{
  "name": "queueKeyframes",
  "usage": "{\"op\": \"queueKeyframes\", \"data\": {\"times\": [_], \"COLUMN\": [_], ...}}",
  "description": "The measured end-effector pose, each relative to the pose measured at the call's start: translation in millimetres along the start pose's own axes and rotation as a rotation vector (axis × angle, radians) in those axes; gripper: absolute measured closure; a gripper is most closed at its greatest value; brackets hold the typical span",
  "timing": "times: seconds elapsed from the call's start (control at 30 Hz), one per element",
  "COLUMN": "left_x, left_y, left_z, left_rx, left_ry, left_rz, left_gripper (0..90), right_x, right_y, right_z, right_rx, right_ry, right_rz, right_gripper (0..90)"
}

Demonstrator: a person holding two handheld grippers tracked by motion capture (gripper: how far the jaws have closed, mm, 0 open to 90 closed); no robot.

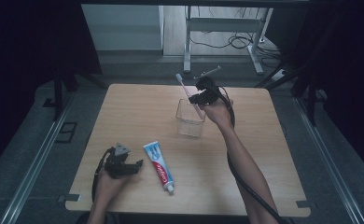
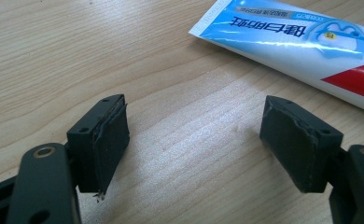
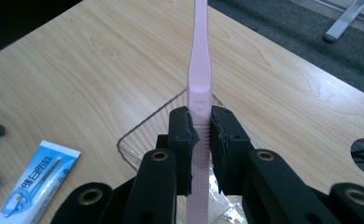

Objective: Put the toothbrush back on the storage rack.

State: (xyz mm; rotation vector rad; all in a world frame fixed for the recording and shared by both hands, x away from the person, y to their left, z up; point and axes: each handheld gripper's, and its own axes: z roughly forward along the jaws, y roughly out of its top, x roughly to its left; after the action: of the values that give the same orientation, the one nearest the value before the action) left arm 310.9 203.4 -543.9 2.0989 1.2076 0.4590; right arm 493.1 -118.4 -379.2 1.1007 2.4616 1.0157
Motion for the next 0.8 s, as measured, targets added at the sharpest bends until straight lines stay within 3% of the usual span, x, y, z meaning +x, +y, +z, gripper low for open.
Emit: {"op": "queueKeyframes", "data": {"times": [0.33, 0.8], "left_x": [0.0, -0.5], "left_y": [-0.1, -0.1], "left_z": [-0.2, 0.2], "left_rx": [0.002, -0.003], "left_ry": [-0.002, -0.002], "left_rz": [-0.001, -0.007], "left_gripper": [23.6, 23.6], "right_x": [-0.2, -4.1], "right_y": [-3.1, -10.7], "right_z": [10.0, 22.0], "right_rx": [-0.033, -0.033], "right_ry": [-0.015, -0.026], "right_rz": [-0.001, 0.002], "right_gripper": [78.1, 78.1]}}
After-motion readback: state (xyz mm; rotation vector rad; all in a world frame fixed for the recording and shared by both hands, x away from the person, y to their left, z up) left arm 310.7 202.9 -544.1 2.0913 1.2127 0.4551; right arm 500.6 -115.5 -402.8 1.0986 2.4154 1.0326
